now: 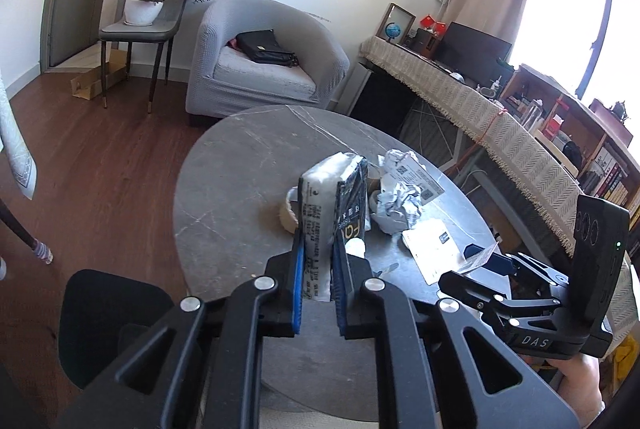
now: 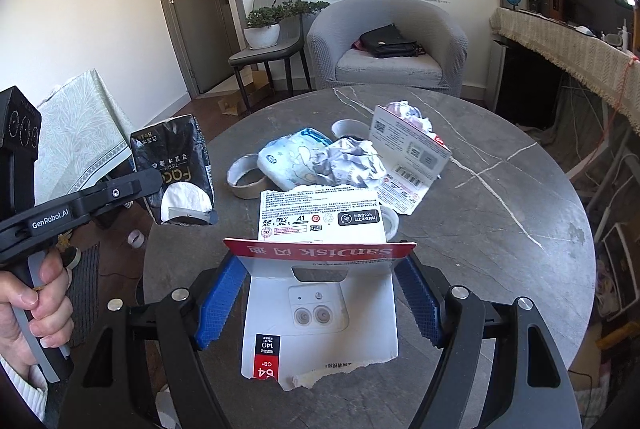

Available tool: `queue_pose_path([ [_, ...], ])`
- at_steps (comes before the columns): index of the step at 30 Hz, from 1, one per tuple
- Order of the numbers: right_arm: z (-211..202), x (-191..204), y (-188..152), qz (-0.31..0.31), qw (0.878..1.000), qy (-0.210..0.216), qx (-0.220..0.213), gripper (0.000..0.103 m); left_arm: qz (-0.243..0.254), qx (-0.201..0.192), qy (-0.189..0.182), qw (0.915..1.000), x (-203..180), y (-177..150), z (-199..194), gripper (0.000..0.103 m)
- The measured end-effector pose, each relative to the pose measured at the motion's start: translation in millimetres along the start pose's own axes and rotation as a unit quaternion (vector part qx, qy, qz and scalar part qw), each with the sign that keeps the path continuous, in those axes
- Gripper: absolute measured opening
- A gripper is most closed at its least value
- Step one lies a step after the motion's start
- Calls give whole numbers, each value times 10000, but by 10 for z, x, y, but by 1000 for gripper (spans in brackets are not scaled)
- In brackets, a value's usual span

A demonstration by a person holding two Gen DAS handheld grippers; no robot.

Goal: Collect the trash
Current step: 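Carry the snack bag and SanDisk package over the green trash bin with both grippers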

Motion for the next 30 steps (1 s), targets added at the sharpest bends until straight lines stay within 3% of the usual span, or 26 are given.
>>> queue_pose_path([
  [14,279,821,198,-342,9985,425,55,76,19,3,1071,9942,987,-15,-400,14],
  [22,444,1303,303,-496,9961,724,77,76,-160,404,1463,9883,1585,-223,-440,14],
  [30,628,1844,339,-784,9918,997,161,76,-464,1025,1852,9762,2200,-596,-477,14],
])
Point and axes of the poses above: each gripper's, at about its wrist camera, not at the fingertips, and z roughly the way its jaws point, x to its left, y to its top, the point moved 7 cm from there along z, roughly the way its jaws point, and after that the axes turned 3 degrees about -y, right-handed, at the moved point
